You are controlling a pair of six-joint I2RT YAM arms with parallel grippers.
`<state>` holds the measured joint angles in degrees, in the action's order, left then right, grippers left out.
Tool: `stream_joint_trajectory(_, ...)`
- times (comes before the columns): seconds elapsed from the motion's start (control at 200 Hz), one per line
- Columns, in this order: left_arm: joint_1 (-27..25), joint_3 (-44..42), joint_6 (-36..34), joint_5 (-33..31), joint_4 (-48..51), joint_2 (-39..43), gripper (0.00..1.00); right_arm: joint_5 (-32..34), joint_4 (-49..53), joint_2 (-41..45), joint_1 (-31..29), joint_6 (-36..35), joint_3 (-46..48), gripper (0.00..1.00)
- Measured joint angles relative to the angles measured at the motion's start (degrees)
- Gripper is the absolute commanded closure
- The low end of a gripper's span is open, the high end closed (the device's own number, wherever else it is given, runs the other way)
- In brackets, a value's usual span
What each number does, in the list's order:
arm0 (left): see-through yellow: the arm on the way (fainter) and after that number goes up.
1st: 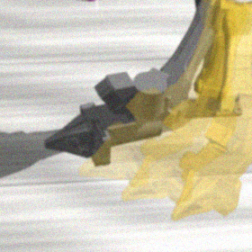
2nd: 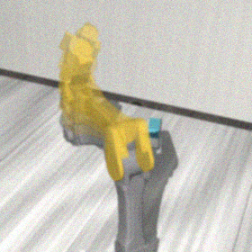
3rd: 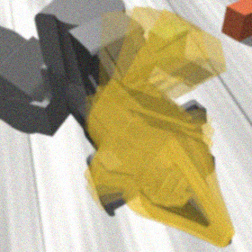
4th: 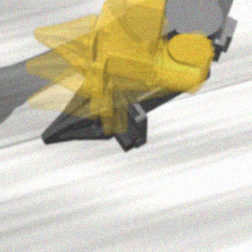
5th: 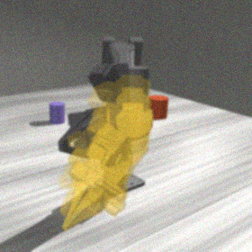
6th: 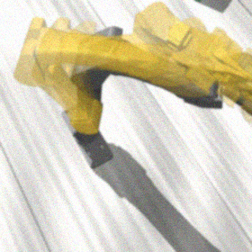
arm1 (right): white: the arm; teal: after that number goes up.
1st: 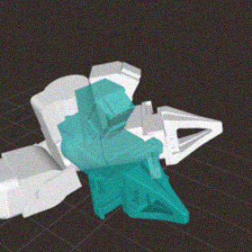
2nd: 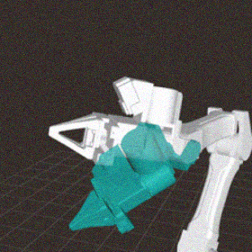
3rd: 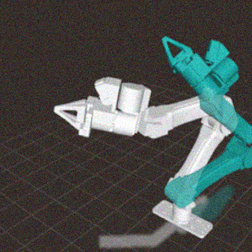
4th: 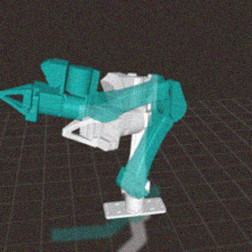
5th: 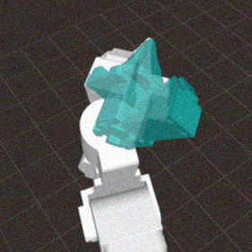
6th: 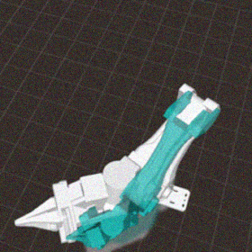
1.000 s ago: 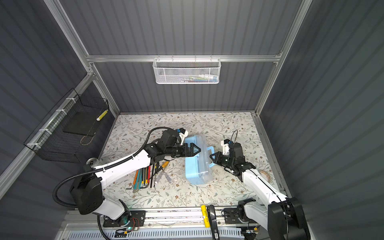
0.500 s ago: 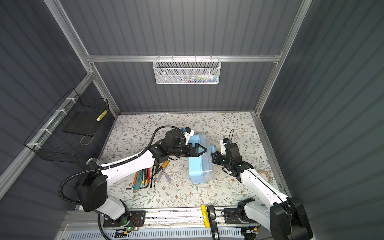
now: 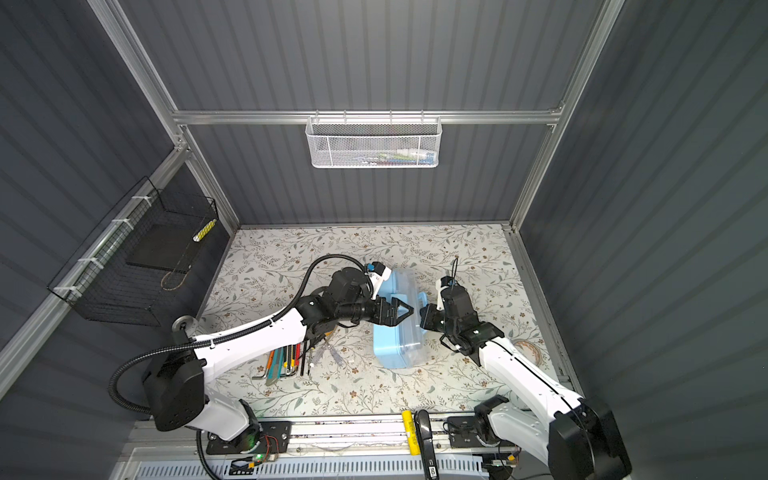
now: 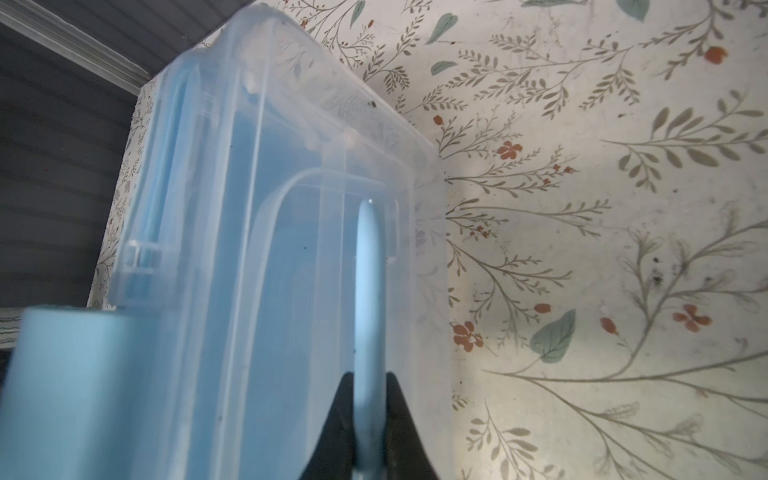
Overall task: Pack the tool kit
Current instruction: 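Hold box handle with right gripper while left gripper grips box's near end, then hold blue base with left gripper while right gripper lifts clear lid open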
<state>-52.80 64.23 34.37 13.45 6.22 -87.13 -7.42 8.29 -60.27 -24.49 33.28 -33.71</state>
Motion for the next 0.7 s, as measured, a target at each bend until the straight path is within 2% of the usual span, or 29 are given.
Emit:
stream_joint_trajectory(0.13,0.3,-0.7,-2.8,-5.2,6.2,4.6,0.01,2.1,3.4,2.6,-1.5,0.4,-2.2,1.00)
stream_joint_trajectory(0.33,1.1,-6.2,-3.8,-12.0,7.1,13.4,0.01,6.8,3.0,6.4,-6.0,1.7,-4.0,1.00)
stream_joint_trajectory(0.48,1.1,-10.5,-3.5,-14.3,6.3,15.8,0.01,10.6,1.6,2.6,-9.4,2.7,-4.0,1.00)
stream_joint_trajectory(0.7,1.1,-14.8,-2.0,-16.5,5.8,16.7,0.00,12.2,-1.6,-3.6,-12.3,3.8,-5.4,1.00)
